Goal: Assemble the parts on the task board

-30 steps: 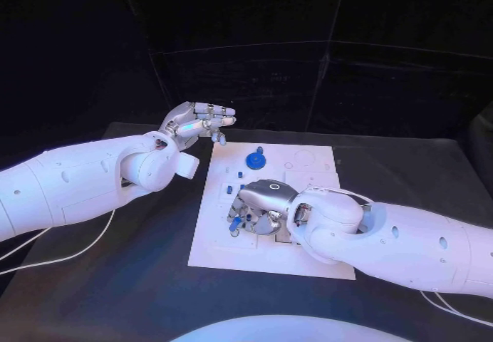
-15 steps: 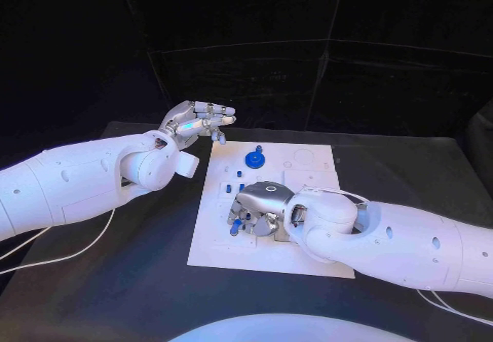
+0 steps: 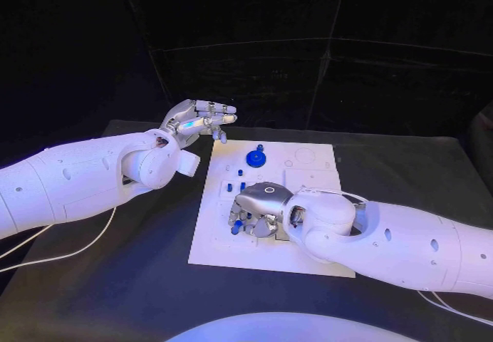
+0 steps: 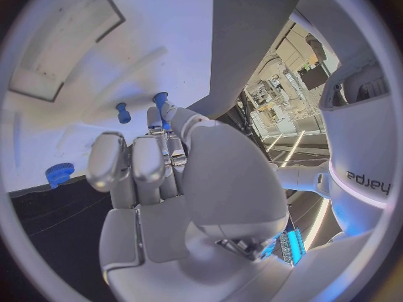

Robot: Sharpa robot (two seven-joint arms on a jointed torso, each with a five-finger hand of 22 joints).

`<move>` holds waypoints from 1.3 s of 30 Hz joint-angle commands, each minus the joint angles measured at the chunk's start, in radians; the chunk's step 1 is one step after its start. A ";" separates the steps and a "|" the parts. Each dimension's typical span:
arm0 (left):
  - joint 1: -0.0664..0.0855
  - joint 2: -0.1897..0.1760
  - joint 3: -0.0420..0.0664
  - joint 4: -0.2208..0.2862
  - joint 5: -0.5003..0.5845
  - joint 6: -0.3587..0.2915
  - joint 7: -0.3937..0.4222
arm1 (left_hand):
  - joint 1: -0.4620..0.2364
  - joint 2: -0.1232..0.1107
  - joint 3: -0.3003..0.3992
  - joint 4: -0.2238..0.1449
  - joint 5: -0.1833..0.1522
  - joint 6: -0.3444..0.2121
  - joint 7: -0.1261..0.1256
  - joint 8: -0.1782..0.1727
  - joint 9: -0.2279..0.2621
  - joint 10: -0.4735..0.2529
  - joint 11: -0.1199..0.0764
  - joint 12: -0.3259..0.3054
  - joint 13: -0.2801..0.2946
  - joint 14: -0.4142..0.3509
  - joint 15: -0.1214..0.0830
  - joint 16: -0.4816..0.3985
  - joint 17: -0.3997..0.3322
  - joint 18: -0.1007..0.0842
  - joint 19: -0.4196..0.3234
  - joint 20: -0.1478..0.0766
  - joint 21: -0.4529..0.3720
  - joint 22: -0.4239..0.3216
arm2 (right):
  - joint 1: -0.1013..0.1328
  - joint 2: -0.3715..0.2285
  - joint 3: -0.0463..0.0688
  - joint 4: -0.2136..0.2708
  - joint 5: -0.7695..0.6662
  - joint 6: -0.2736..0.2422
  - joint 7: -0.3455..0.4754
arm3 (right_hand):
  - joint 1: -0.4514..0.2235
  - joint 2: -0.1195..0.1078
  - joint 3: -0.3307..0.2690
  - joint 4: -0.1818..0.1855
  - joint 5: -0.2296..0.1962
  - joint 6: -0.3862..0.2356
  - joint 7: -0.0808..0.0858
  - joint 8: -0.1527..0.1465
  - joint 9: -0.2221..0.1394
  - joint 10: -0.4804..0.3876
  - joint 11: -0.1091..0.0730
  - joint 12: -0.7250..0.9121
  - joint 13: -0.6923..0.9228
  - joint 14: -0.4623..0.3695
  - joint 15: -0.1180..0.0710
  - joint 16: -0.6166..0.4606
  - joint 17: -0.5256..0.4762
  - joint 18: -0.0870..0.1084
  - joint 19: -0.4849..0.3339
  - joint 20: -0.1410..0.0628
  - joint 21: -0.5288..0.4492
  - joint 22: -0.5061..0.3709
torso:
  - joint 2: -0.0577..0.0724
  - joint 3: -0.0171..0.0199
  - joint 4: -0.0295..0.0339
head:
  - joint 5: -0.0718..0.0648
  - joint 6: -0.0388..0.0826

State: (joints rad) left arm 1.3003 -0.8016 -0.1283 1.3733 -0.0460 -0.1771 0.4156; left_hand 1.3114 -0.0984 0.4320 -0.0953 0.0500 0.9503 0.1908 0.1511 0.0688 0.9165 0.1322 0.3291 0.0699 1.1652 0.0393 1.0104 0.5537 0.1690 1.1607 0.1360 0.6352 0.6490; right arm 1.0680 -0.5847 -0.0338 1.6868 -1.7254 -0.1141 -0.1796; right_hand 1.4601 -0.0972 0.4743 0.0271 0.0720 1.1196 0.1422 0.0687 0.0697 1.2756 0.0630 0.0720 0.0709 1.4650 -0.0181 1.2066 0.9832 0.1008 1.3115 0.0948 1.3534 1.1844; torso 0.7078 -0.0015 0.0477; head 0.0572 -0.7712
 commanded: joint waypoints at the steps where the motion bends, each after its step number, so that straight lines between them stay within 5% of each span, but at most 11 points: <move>1: 0.001 0.001 0.001 0.000 0.004 0.011 0.004 | 0.002 0.008 -0.006 -0.001 0.001 -0.002 0.003 0.007 -0.001 -0.005 -0.002 0.004 -0.001 -0.008 0.000 -0.003 -0.001 0.014 -0.007 -0.001 -0.005 -0.001 | 0.000 0.006 0.000 0.001 -0.059 0.002 -0.005 | -0.010 -0.001 0.004 -0.003 0.003 -0.004 0.003 -0.002 0.000 -0.003 0.007 -0.004 -0.002 0.012 0.007 0.000 -0.003 -0.012 -0.002 0.003 -0.006 -0.001 | -0.001 -0.0001 0.0003 | 0.000 0.002; 5: 0.001 0.001 0.001 0.000 0.004 0.011 0.004 | 0.002 0.008 -0.006 -0.001 0.001 -0.002 0.003 0.007 -0.001 -0.005 -0.002 0.004 -0.001 -0.008 0.000 -0.003 -0.001 0.014 -0.007 -0.001 -0.005 -0.001 | -0.002 0.011 -0.001 0.000 -0.076 -0.006 -0.004 | -0.024 -0.008 0.002 -0.002 0.003 -0.016 0.006 -0.005 -0.002 -0.022 0.012 -0.012 -0.005 0.010 0.011 -0.003 -0.008 -0.010 -0.008 0.005 -0.010 -0.007 | -0.001 -0.0003 0.0002 | 0.000 0.002; 11: 0.001 -0.001 0.001 0.001 0.004 0.008 0.005 | 0.002 0.008 -0.006 -0.001 0.001 -0.002 0.003 0.007 -0.001 -0.005 -0.002 0.004 -0.001 -0.008 0.000 -0.003 -0.001 0.014 -0.007 -0.001 -0.005 -0.001 | -0.003 0.015 -0.002 0.000 -0.081 -0.022 0.010 | -0.088 -0.055 -0.039 0.018 0.026 -0.077 0.014 -0.008 -0.006 -0.129 0.032 -0.010 -0.009 0.001 0.028 -0.018 -0.033 -0.001 -0.041 0.021 -0.040 -0.050 | 0.000 -0.0003 -0.0005 | -0.001 0.004; 20: 0.001 -0.002 0.000 0.001 0.004 0.008 0.005 | 0.002 0.008 -0.006 -0.001 0.001 -0.002 0.003 0.007 -0.001 -0.005 -0.002 0.004 -0.001 -0.008 0.000 -0.003 -0.001 0.014 -0.007 -0.001 -0.005 -0.001 | -0.003 0.013 -0.002 0.001 -0.071 -0.040 0.027 | -0.121 -0.074 -0.106 0.033 0.067 -0.110 0.013 -0.006 -0.004 -0.150 0.032 0.000 -0.007 -0.002 0.029 -0.023 -0.043 0.002 -0.048 0.024 -0.053 -0.065 | 0.000 0.0001 -0.0002 | -0.001 0.003; 27: 0.001 -0.004 0.000 0.001 0.004 0.008 0.005 | 0.002 0.008 -0.006 -0.001 0.001 -0.002 0.003 0.007 -0.001 -0.005 -0.002 0.004 -0.001 -0.008 0.000 -0.003 -0.001 0.014 -0.007 -0.001 -0.005 -0.001 | -0.004 -0.007 -0.002 0.014 -0.039 -0.137 0.060 | -0.121 -0.069 -0.204 0.039 0.071 -0.164 0.031 -0.006 -0.004 -0.209 0.049 0.000 -0.007 -0.023 0.040 -0.086 -0.130 0.016 -0.088 0.034 -0.104 -0.136 | 0.000 0.0004 -0.0009 | -0.004 0.003; 32: 0.001 -0.006 0.000 0.002 0.004 0.009 0.004 | 0.002 0.008 -0.006 -0.001 0.001 -0.002 0.003 0.007 -0.001 -0.005 -0.002 0.004 -0.001 -0.008 0.000 -0.003 -0.001 0.014 -0.007 -0.001 -0.005 -0.001 | -0.004 -0.080 -0.002 0.056 0.013 -0.239 0.084 | -0.110 -0.055 -0.269 0.046 0.079 -0.173 0.041 -0.006 -0.003 -0.234 0.056 0.008 -0.006 -0.034 0.046 -0.128 -0.184 0.025 -0.112 0.039 -0.140 -0.184 | -0.002 0.0000 -0.0019 | -0.013 0.012; 36: 0.001 -0.009 0.000 0.002 0.004 0.009 0.004 | 0.002 0.008 -0.006 -0.001 0.001 -0.002 0.003 0.007 -0.001 -0.005 -0.002 0.004 -0.001 -0.008 0.000 -0.003 -0.001 0.014 -0.007 -0.001 -0.005 -0.001 | -0.002 -0.186 -0.002 0.108 0.134 -0.292 0.073 | -0.128 -0.042 -0.312 0.073 0.085 -0.160 0.040 0.000 0.000 -0.172 0.048 0.051 0.006 -0.029 0.042 -0.129 -0.182 0.026 -0.111 0.038 -0.147 -0.191 | -0.005 -0.0017 -0.0030 | -0.035 0.019; 39: 0.001 -0.010 0.000 0.003 0.004 0.009 0.003 | 0.002 0.008 -0.006 -0.001 0.001 -0.002 0.003 0.007 -0.001 -0.005 -0.002 0.004 -0.001 -0.008 0.000 -0.003 -0.001 0.014 -0.007 -0.001 -0.005 -0.001 | 0.003 -0.263 -0.001 0.141 0.202 -0.311 0.040 | -0.187 -0.035 -0.357 0.128 0.153 -0.099 0.004 0.031 0.011 0.032 0.002 0.174 0.064 0.015 0.010 -0.019 -0.031 0.005 -0.035 0.015 -0.075 -0.086 | -0.008 -0.0029 -0.0060 | -0.054 0.024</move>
State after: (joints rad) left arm 1.3001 -0.8116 -0.1293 1.3743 -0.0460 -0.1768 0.4145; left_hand 1.3114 -0.0984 0.4320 -0.0953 0.0500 0.9503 0.1908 0.1511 0.0688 0.9165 0.1322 0.3291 0.0700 1.1652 0.0393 1.0104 0.5538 0.1690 1.1607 0.1361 0.6352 0.6492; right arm 1.0674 -0.8391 -0.0357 1.8149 -1.6493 -0.3410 -0.1221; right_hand 1.2937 -0.1306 0.1297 0.1368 0.2027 1.0023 0.1581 0.0897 0.0780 1.2503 0.0792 0.2102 0.1168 1.4612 0.0034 1.1571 0.9123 0.1168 1.2543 0.1176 1.2567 1.0686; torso 0.7031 -0.0025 0.0443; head 0.0148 -0.7498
